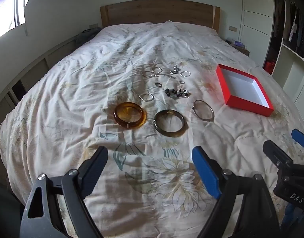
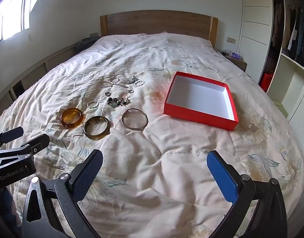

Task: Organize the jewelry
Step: 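Move both tools toward the amber and dark brown bangles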

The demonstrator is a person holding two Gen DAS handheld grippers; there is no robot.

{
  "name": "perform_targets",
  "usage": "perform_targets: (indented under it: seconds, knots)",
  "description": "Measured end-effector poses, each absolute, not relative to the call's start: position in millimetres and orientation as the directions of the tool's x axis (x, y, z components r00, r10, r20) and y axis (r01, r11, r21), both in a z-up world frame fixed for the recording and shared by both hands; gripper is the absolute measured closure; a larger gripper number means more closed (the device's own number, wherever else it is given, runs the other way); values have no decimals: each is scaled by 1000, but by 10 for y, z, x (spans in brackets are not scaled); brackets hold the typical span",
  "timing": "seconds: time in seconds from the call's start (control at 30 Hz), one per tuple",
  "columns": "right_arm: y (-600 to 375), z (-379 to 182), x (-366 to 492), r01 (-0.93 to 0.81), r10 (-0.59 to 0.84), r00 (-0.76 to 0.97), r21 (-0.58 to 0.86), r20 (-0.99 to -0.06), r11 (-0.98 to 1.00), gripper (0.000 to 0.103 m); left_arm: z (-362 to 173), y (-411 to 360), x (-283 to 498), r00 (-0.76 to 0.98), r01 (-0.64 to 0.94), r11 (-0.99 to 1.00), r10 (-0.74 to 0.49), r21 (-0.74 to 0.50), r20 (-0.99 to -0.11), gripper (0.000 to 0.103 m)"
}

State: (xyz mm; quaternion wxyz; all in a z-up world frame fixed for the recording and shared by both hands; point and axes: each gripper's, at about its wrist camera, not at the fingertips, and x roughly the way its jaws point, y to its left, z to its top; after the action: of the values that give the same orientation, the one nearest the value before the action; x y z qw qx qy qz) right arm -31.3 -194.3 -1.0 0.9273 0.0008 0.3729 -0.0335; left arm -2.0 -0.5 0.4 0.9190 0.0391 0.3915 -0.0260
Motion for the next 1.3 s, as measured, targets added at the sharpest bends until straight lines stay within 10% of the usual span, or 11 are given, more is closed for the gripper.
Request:
perform_targets:
  seconds: [1.3]
  knots:
    - [-1895, -236, -162, 27, -58, 679, -54, -732, 998, 0, -227, 37, 165, 664, 72, 996, -13, 47, -748, 17]
